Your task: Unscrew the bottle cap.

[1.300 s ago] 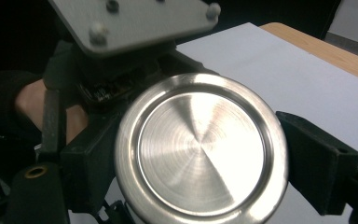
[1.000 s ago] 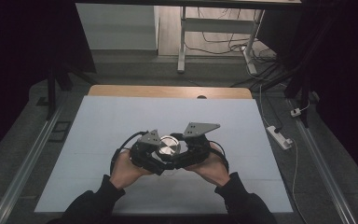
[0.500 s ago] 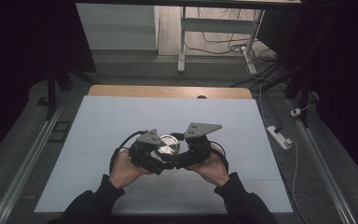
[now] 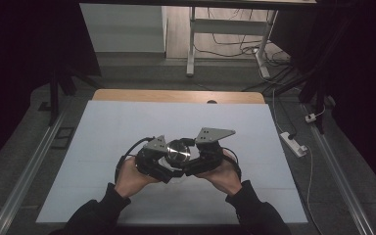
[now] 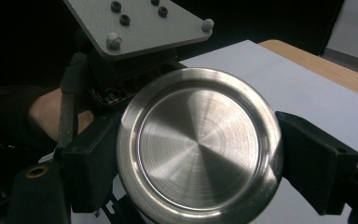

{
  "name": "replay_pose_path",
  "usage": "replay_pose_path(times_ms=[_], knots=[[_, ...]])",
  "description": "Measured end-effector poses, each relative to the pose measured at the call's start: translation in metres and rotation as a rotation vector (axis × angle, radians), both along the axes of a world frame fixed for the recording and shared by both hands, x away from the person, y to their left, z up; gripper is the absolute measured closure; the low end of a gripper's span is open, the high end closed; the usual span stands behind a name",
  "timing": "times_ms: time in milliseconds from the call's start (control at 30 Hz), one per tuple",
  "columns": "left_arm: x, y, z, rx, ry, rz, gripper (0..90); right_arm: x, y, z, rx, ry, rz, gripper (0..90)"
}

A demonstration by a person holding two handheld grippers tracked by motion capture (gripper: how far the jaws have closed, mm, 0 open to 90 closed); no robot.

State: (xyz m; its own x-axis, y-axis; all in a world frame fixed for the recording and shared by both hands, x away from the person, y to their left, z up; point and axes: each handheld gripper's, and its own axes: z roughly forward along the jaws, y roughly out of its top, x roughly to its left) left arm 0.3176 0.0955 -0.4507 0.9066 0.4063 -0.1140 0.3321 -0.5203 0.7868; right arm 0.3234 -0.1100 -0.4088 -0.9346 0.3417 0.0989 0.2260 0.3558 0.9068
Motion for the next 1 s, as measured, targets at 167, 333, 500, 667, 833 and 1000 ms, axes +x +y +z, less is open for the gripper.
replay_pose_path(times_ms=[167, 333, 500, 667, 833, 1000], knots=[[-0.0004, 0.0007, 0.0012, -0.008, -0.006, -0.004, 15.3, 0.0005, 0.0, -0.0006, -0.011, 0.002, -0.004, 18.3], [-0.0008, 0.0004, 0.0006, -0.012, -0.001, -0.003, 15.3, -0.0006, 0.0055, -0.005, -0.038, -0.008, 0.004, 17.8], [-0.0003, 0.0015, 0.0012, -0.026, 0.005, 0.0, 15.3, 0.0004, 0.0018, -0.0033, 0.009, 0.001, -0.005, 16.6], [-0.0008, 0.0021, 0.0026, -0.04, 0.006, -0.005, 15.3, -0.0014, 0.0005, -0.0027, 0.041, -0.025, -0.003, 19.4], [-0.0022, 0.0004, 0.0035, -0.041, 0.009, -0.014, 15.3, -0.0004, 0.0001, -0.0035, 0.055, -0.008, 0.009, 19.5], [-0.003, 0.0002, 0.0036, -0.032, 0.0, -0.012, 15.3, -0.0019, 0.0022, -0.0047, 0.042, -0.022, 0.011, 19.5]])
